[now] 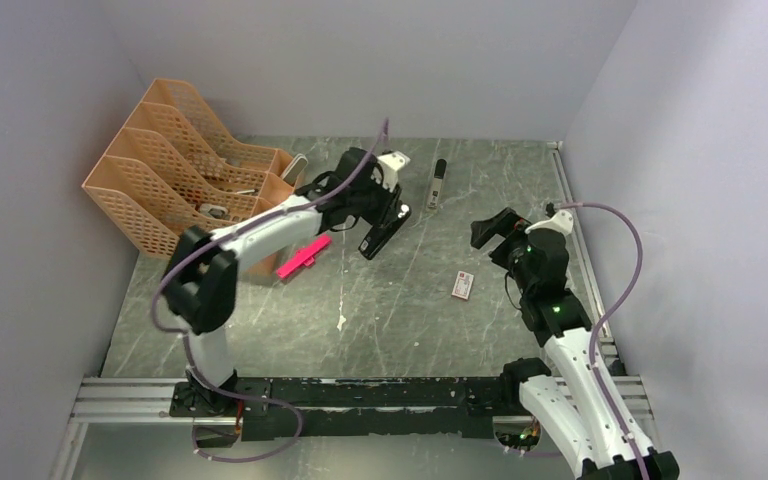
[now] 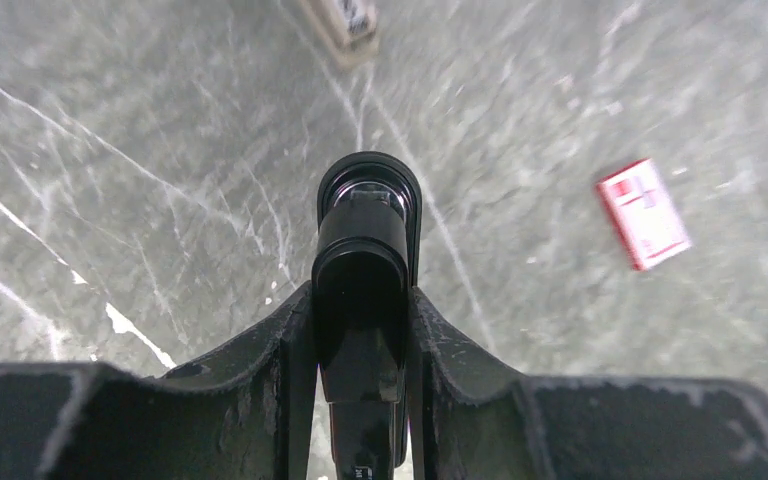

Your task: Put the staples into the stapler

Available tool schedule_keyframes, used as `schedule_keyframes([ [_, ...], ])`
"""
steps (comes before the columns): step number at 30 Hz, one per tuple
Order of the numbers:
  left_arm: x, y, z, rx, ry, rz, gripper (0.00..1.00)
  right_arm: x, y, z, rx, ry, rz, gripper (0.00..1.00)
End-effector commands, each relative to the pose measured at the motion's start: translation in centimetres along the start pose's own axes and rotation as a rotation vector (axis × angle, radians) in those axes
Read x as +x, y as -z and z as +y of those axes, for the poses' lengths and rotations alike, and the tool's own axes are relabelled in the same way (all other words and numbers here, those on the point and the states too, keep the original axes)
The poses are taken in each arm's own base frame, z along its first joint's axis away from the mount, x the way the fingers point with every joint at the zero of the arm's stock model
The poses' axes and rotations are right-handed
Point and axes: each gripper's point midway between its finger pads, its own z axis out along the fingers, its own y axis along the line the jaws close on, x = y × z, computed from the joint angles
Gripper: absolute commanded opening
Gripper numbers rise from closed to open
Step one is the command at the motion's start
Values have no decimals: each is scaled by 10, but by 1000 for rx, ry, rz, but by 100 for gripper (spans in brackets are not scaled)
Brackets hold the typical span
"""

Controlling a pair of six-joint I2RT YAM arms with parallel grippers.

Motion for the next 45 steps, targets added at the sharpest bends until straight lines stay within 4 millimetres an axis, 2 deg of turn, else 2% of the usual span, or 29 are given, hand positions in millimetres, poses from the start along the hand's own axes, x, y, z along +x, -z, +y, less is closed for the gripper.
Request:
schedule_keyframes([
  [1, -80, 61, -30, 95, 33, -325, 7, -3, -3, 26, -129, -46, 3, 100],
  [7, -72, 98, -57, 223, 66, -405, 7, 5, -1, 56, -306, -61, 36, 100],
  [9, -66, 103, -62, 244, 91, -420, 7, 9, 1, 65, -374, -79, 45, 99],
  [13, -50, 105, -72, 240, 121, -418, 7, 15, 4, 78, -463, -149, 61, 91],
  [17, -41, 104, -90, 275, 120, -404, 7, 24, 0, 83, -497, -207, 94, 82],
  [22, -42, 105, -107, 308, 101, -417, 7, 44, -8, 87, -514, -234, 182, 75],
  [30, -45, 104, -118, 343, 87, -424, 7, 67, -12, 91, -516, -247, 252, 70],
  [37, -47, 104, -123, 357, 80, -426, 7, 76, -16, 87, -493, -264, 272, 65],
  [45, -45, 101, -132, 384, 64, -411, 7, 84, -20, 86, -492, -284, 293, 63],
])
